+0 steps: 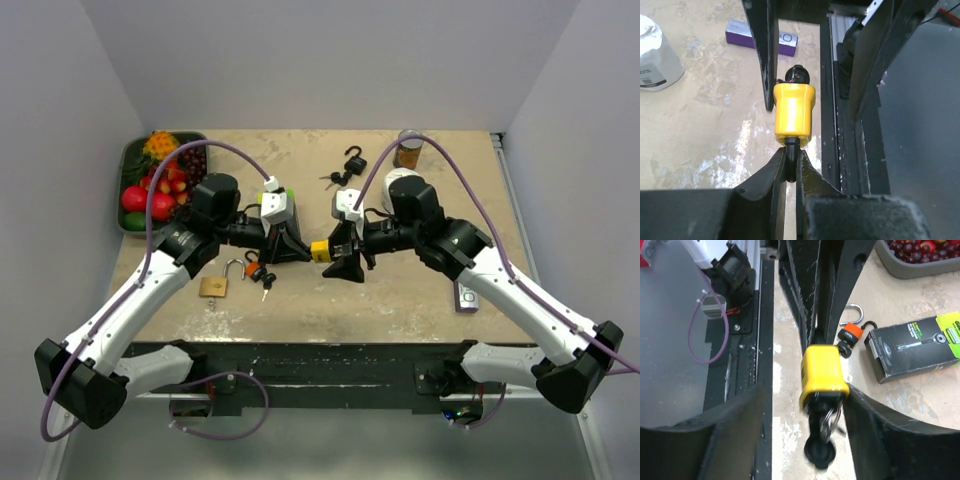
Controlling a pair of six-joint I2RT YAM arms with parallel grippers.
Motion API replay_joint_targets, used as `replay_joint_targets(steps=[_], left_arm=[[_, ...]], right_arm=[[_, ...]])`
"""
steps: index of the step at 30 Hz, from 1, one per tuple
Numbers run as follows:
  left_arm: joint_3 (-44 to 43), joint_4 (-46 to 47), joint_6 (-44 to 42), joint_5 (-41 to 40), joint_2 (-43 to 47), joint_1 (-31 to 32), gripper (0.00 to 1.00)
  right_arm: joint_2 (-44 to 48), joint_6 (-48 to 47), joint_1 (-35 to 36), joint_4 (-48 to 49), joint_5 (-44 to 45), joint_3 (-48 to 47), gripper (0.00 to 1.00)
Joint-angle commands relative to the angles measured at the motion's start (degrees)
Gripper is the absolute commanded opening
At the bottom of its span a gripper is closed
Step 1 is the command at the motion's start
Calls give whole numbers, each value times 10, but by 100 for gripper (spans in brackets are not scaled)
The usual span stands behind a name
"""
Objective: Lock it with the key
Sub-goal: Lock the lock.
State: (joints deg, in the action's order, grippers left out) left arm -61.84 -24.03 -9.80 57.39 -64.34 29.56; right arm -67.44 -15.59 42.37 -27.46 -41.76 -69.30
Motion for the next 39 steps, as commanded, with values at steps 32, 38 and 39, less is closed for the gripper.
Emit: replay_joint_targets(steps=[32, 38, 39], left_arm=[[8, -37, -136, 33, 34, -13, 0], [8, -36, -137, 28, 36, -13, 0], [8, -36, -137, 26, 36, -13, 0]], right_arm=[[-23, -59, -30, -57, -39, -31, 39], [-30, -65, -30, -62, -39, -35, 17], [-30, -66, -30, -63, -42, -36, 13]])
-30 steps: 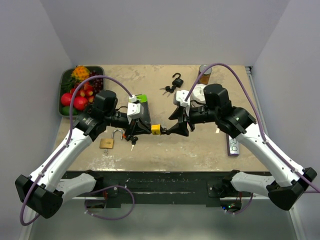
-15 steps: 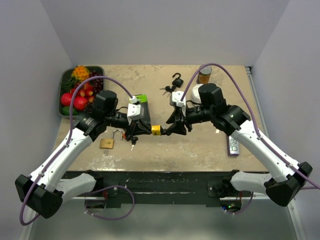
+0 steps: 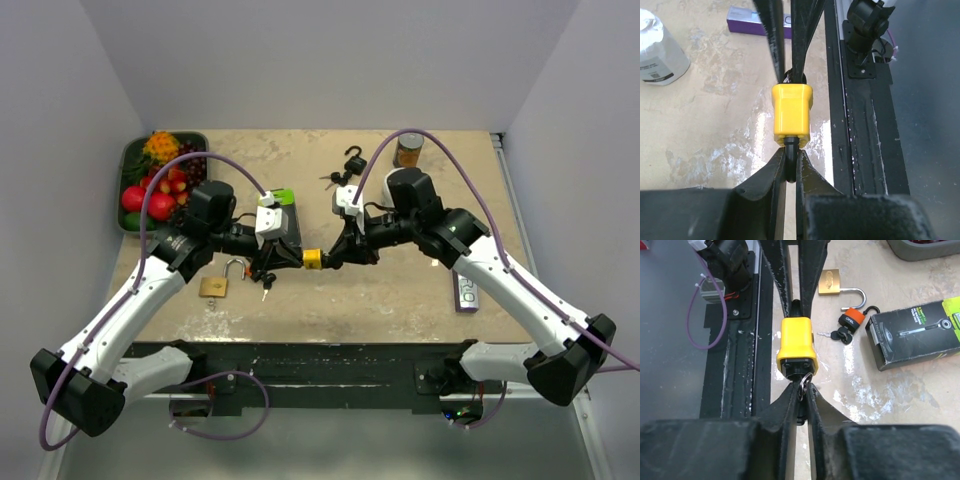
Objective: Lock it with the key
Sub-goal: Lock the lock.
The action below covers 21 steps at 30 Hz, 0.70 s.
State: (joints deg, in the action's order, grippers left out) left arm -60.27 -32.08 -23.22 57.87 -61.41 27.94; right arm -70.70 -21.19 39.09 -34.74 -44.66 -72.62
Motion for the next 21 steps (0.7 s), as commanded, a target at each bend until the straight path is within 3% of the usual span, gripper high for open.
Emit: replay_joint_targets(steps=[1, 2, 7, 14, 21], left_arm=[[-5, 45, -2, 20, 7, 3, 0], [-4, 45, -3, 19, 8, 3, 0], [7, 13, -38, 1, 10, -1, 0], [34, -8, -81, -5, 8, -18, 0], [39, -20, -111, -4, -9, -27, 0]], right_arm=[[4, -9, 3, 10, -12, -3, 8], [7, -9, 4, 6, -13, -3, 0], [27, 2, -7, -8, -7, 2, 0], [50, -22, -127, -61, -58, 9, 0], [57, -82, -199, -119, -76, 4, 0]])
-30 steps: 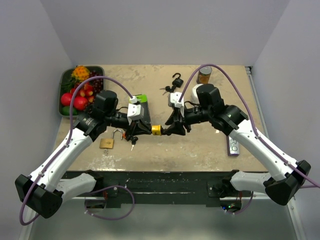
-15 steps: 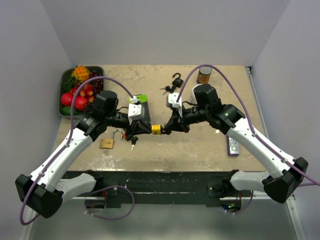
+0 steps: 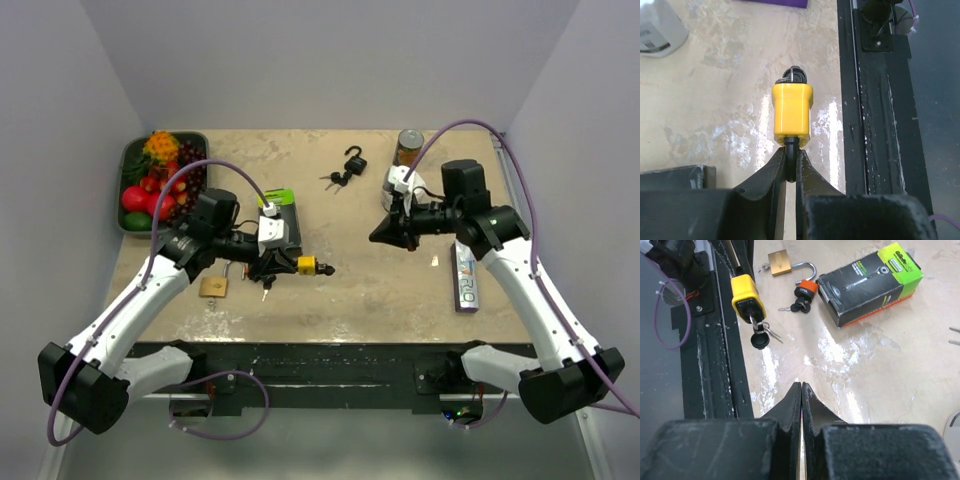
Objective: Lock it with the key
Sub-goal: Lock the lock.
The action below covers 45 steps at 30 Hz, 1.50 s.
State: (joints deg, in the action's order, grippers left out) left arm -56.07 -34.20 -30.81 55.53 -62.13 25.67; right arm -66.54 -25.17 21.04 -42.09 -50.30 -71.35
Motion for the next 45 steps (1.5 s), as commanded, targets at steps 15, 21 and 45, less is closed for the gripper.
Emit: replay_joint_targets(steps=[15, 21, 45], left_arm=[[-7, 45, 10, 49, -17, -1, 0], [-8, 61, 31, 42, -18, 17, 0], [-6, 101, 80, 29, -12, 38, 0]], right_arm=[[9, -10, 56, 29, -14, 38, 58], [8, 66, 116, 148, 20, 72, 59], [-23, 21, 177, 136, 72, 74, 45]])
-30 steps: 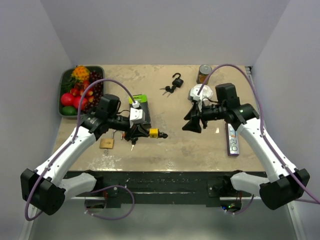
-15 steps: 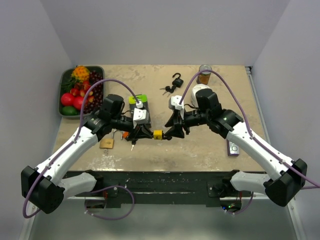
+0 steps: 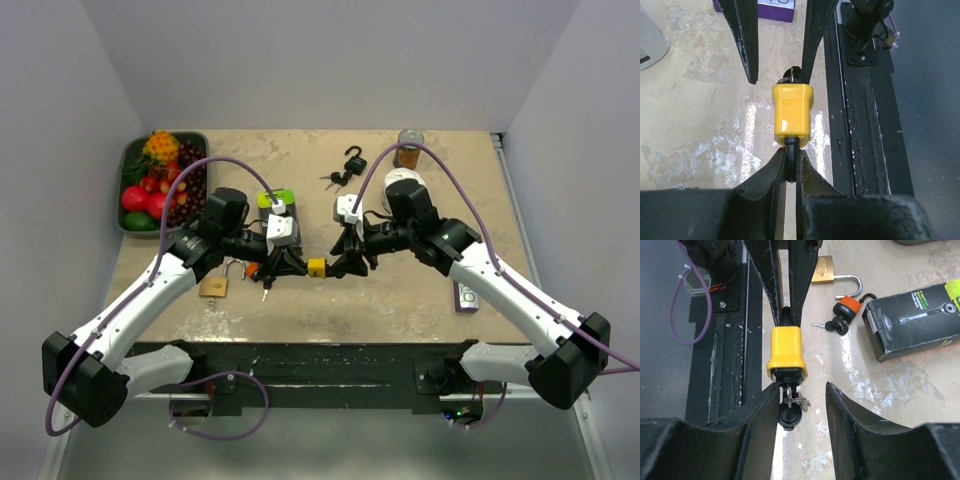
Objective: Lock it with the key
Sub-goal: Lock the lock.
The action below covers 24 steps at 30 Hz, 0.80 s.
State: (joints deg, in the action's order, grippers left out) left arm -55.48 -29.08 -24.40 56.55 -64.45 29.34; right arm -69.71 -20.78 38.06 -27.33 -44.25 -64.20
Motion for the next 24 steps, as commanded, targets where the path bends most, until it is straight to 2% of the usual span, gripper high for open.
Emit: replay_joint_targets(steps=[1, 4, 7, 8, 13, 24], left_arm=[[-12, 51, 16, 18, 10, 2, 0], [-12, 52, 19, 15, 10, 2, 0], [-12, 52, 22, 15, 10, 1, 0], [-12, 53, 23, 14, 9, 1, 0], [-11, 53, 28, 13, 6, -1, 0], [-2, 34, 22, 13, -8, -20, 0]], right_arm=[[8, -29, 10, -13, 14, 2, 46], [10, -37, 11, -19, 15, 5, 44], [16, -43, 15, -16, 20, 8, 31], [16, -45, 16, -16, 24, 8, 21], [26, -73, 17, -33, 42, 8, 0], [89, -110, 15, -58, 110, 24, 0]])
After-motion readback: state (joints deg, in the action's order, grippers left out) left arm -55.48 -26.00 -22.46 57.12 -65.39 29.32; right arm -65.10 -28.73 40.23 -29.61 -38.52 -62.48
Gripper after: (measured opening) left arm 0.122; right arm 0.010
